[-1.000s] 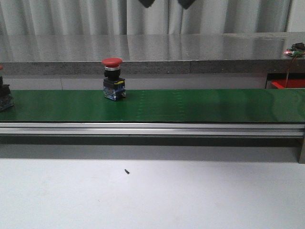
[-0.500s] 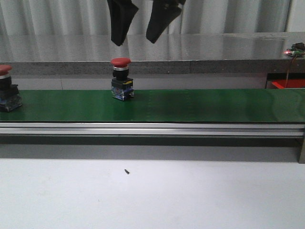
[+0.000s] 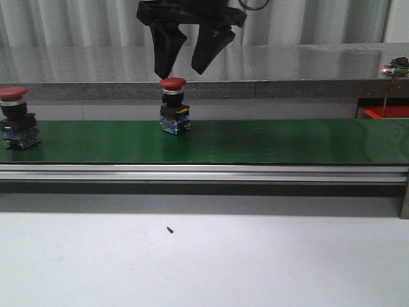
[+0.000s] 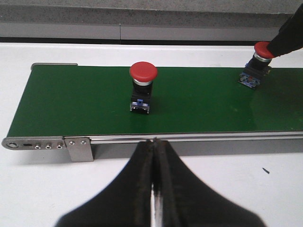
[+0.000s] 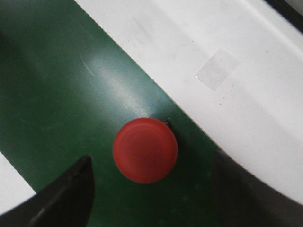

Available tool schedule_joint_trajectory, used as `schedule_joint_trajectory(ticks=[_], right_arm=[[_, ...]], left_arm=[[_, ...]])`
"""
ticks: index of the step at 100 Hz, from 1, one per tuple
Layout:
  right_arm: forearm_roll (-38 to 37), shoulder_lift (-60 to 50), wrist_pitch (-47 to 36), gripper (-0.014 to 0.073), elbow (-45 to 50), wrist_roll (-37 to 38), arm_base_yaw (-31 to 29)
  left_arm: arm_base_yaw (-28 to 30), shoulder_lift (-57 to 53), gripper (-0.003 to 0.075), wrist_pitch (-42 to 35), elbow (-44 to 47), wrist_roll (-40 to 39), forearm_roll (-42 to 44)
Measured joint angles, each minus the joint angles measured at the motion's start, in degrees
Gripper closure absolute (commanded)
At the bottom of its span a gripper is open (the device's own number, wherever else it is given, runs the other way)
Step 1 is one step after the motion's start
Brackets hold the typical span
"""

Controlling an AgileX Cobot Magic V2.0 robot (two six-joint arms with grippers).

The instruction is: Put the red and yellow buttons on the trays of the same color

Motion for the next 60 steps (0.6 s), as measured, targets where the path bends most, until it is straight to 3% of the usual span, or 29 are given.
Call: schedule_joint_trajectory(ticks=[50,60], right_arm=[[0.0,0.0,2.1,0.0082,0.0,0.3,-0.5],[0.0,0.0,3.4,0.0036,-0.1,0.3,-0.9]], left_arm=[[0.0,0.0,0.074,0.0,0.0,0.0,0.0],[0.0,0.0,0.074,0.0,0.0,0.0,0.0]])
